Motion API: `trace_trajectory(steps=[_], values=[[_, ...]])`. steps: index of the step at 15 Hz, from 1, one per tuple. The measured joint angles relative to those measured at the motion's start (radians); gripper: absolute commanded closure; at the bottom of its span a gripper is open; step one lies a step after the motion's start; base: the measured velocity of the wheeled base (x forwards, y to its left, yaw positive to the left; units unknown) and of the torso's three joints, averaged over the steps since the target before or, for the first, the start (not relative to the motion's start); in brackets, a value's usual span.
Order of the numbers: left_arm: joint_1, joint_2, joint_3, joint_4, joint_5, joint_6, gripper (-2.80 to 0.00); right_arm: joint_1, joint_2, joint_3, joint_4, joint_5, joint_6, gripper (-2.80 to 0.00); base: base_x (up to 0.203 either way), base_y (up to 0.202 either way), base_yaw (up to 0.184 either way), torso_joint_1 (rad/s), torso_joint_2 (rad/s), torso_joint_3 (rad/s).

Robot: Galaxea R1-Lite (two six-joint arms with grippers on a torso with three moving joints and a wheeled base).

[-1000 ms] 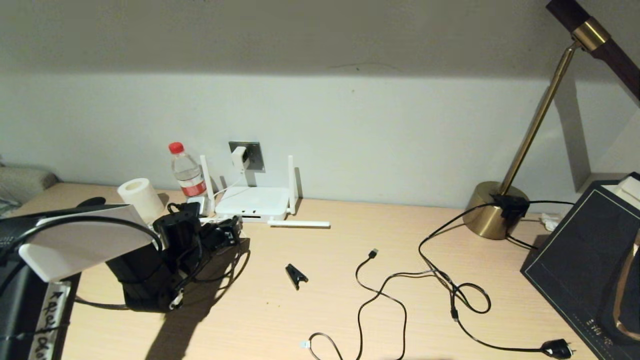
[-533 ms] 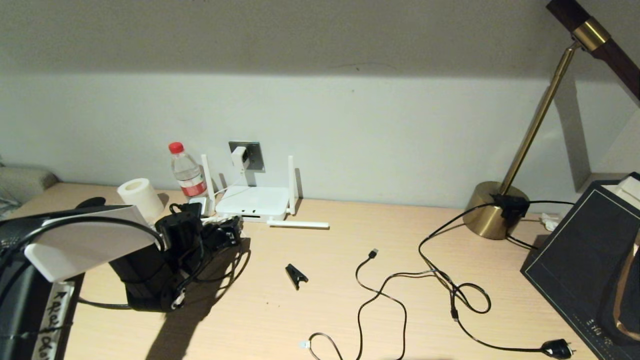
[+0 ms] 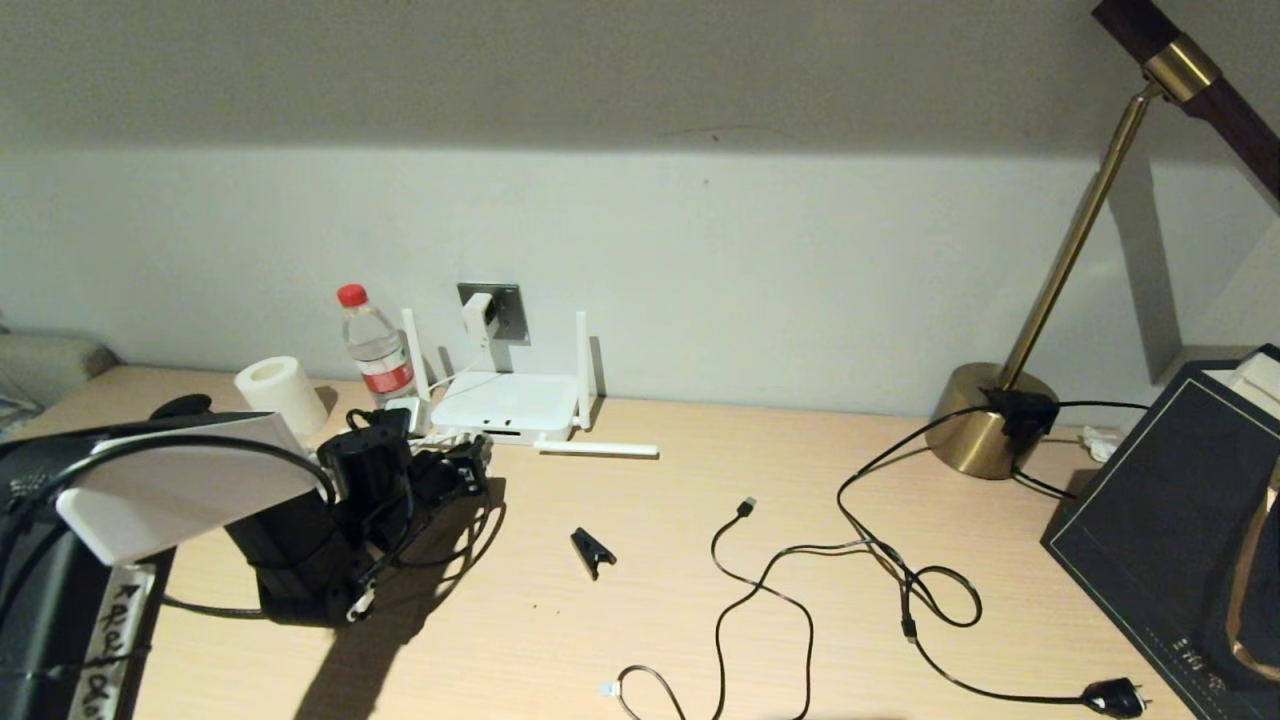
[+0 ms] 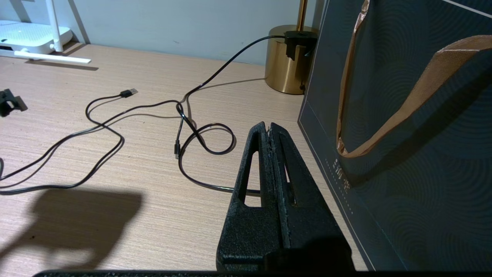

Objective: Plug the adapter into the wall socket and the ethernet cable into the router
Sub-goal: Plug cable into router interface

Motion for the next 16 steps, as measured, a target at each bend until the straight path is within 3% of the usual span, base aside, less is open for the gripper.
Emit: trace_trajectory(steps=[16], values=[[-0.011, 0.003, -0.012, 0.000, 0.001, 0.000, 0.00, 0.000, 0.000, 0.000, 0.000, 0.000, 0.000, 0.00, 0.000, 0.000, 0.000, 0.000, 0.00, 0.000]])
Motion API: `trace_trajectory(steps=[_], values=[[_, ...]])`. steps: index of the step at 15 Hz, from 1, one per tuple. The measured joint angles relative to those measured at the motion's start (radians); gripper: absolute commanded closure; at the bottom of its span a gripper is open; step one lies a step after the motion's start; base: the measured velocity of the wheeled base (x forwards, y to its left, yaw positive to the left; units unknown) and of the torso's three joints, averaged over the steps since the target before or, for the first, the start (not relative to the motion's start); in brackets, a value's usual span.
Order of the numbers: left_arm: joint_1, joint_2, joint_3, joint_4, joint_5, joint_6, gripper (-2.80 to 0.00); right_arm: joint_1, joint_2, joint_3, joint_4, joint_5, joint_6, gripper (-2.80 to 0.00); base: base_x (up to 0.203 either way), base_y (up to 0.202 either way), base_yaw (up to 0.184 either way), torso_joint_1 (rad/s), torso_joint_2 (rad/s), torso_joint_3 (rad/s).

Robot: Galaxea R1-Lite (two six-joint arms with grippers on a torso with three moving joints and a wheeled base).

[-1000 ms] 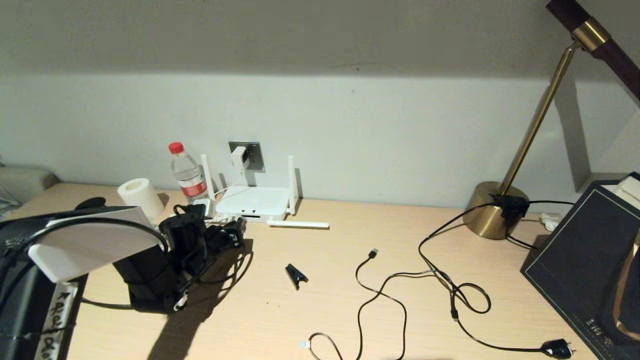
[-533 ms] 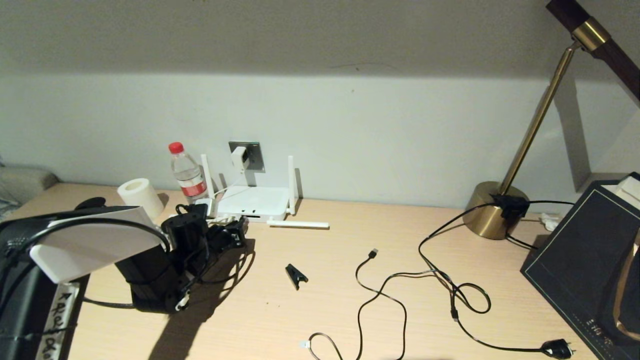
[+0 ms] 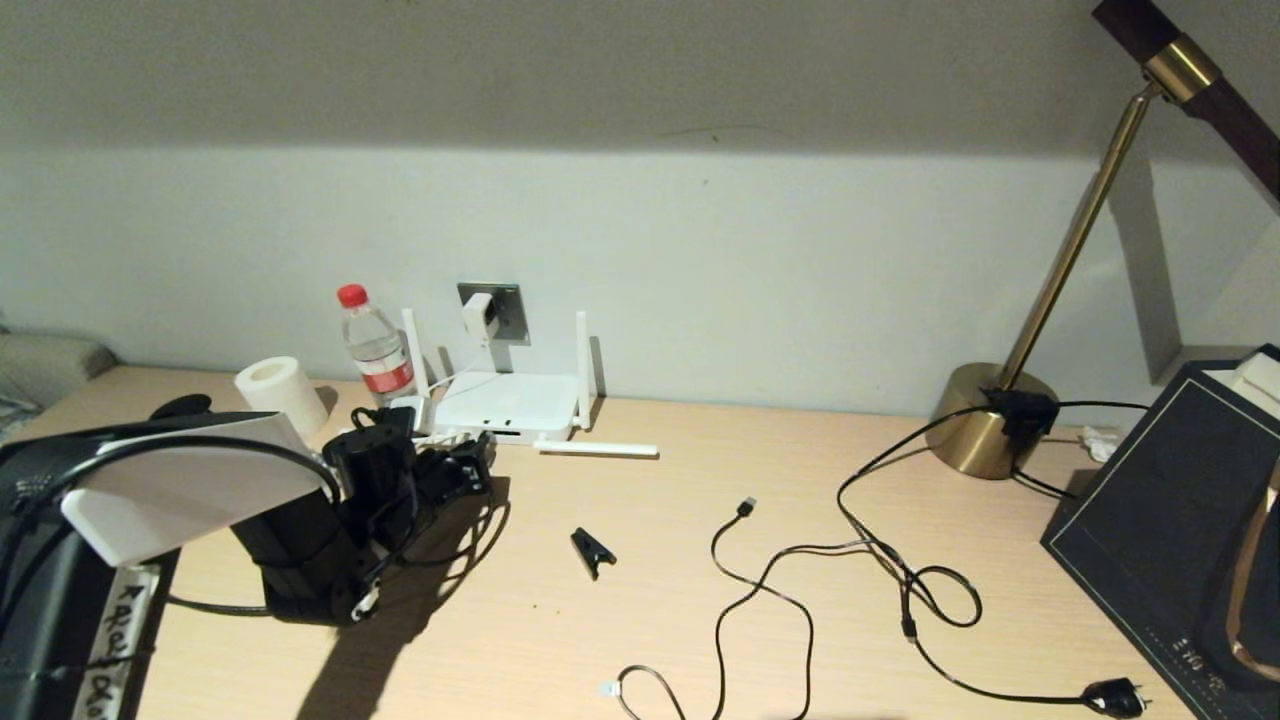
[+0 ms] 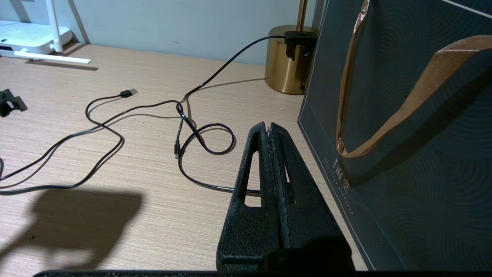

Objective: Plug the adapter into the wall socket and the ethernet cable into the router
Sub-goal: Plug cable into router interface

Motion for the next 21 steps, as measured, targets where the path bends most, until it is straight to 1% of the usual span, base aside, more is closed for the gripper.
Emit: trace_trajectory(steps=[21], values=[[0.005, 0.033, -0.042, 0.002, 0.000, 0.000, 0.00, 0.000, 0.000, 0.000, 0.000, 0.000, 0.000, 0.00, 0.000, 0.000, 0.000, 0.000, 0.00, 0.000]])
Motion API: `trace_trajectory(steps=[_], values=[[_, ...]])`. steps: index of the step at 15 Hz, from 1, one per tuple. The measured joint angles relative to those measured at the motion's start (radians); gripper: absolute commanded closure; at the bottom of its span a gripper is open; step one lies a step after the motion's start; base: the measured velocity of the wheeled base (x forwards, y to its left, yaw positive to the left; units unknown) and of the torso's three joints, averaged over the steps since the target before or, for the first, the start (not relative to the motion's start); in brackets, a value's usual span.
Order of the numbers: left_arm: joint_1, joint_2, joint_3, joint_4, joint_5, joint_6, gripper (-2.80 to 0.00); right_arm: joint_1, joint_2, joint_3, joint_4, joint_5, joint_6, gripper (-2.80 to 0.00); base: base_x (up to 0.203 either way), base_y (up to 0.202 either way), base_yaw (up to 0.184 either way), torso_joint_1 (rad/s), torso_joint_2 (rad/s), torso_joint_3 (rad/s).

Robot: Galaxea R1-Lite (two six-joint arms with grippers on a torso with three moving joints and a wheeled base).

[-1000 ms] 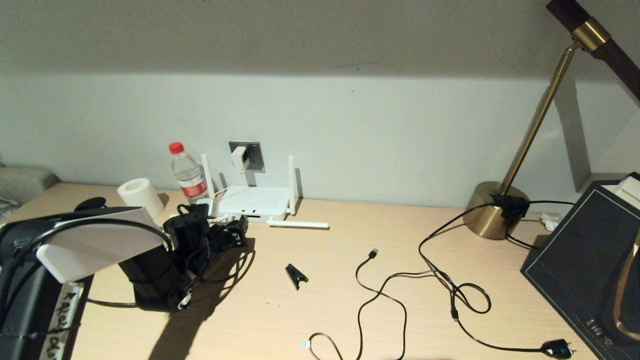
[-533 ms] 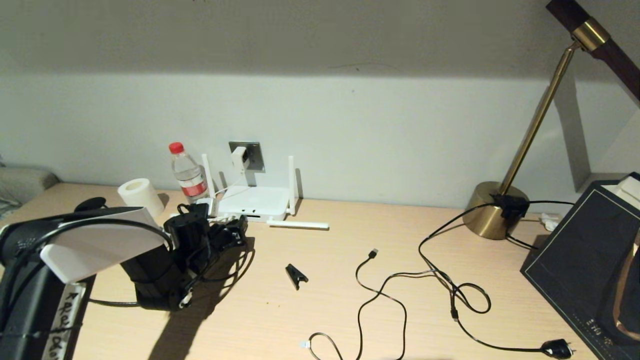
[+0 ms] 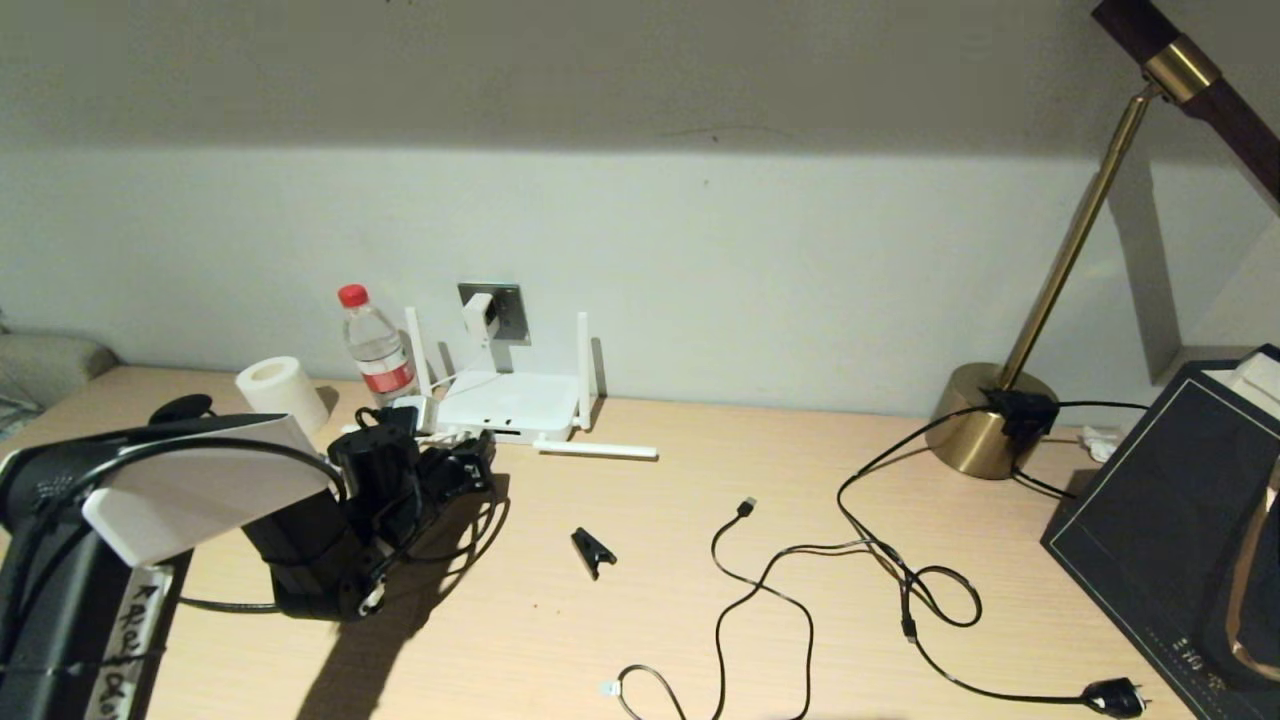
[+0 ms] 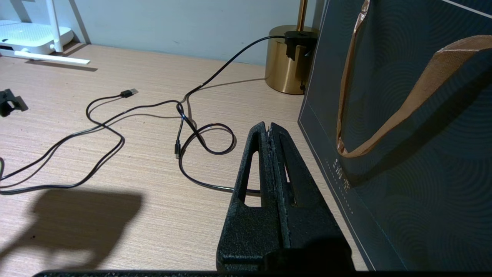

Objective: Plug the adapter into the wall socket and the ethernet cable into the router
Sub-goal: Plug cable into router interface

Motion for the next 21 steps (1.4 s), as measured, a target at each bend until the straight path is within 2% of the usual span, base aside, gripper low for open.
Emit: trace_trajectory(steps=[21], values=[[-0.001, -0.009, -0.008, 0.020, 0.001, 0.000, 0.00, 0.000, 0.000, 0.000, 0.000, 0.000, 0.000, 0.00, 0.000, 0.000, 0.000, 0.000, 0.00, 0.000]])
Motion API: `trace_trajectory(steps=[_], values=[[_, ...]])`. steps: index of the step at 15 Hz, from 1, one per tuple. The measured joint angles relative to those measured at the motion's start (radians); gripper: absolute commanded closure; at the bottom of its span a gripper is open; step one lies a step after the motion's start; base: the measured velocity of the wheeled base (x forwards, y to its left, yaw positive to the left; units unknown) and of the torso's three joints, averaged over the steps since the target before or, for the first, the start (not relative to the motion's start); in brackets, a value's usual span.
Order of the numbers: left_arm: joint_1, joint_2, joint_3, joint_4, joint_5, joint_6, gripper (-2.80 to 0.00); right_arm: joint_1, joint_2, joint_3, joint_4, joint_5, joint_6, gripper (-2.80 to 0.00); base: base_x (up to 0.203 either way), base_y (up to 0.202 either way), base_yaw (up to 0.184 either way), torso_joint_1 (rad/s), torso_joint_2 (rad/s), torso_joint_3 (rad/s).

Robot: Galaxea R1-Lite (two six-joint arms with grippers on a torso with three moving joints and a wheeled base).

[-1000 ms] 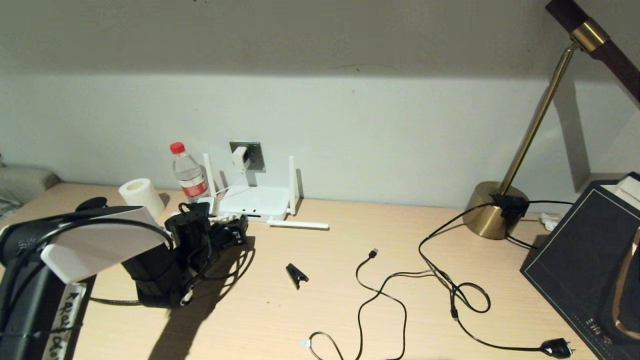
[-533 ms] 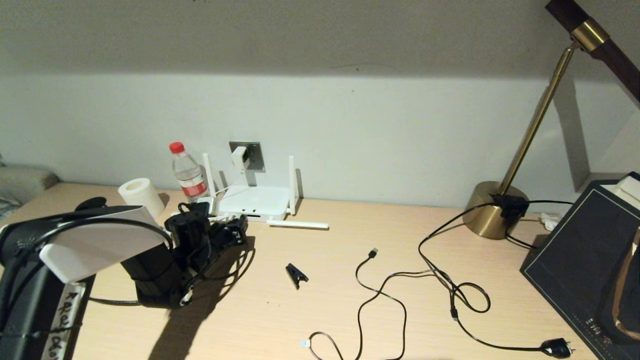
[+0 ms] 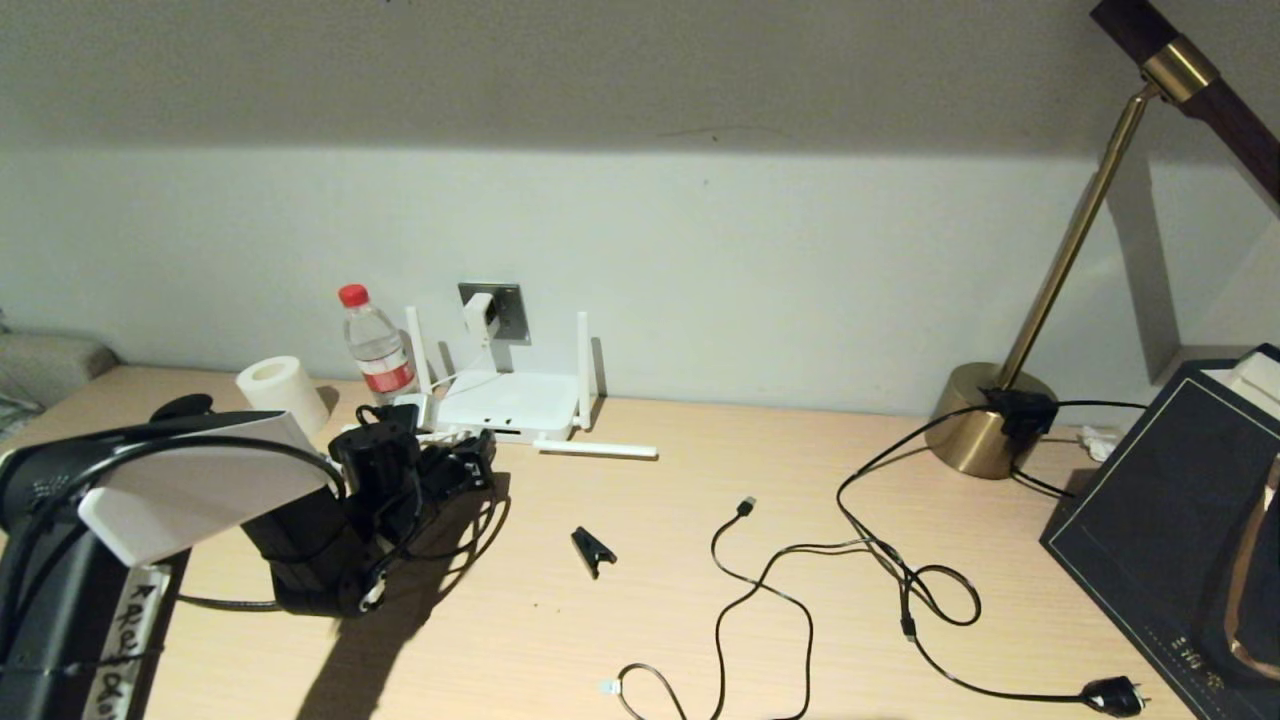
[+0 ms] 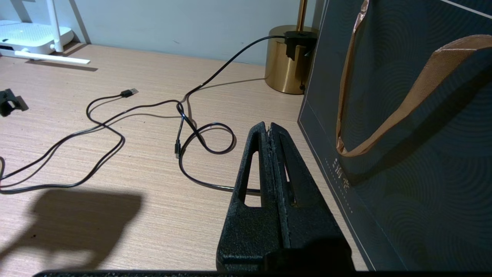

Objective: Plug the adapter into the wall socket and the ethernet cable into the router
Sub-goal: Plug cable into router interface

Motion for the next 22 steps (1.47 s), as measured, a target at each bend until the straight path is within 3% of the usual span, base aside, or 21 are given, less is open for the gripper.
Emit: trace_trajectory(steps=[22], values=[[0.002, 0.000, 0.013, -0.003, 0.000, 0.000, 0.00, 0.000, 0.000, 0.000, 0.000, 0.000, 0.000, 0.00, 0.000, 0.000, 0.000, 0.000, 0.00, 0.000]])
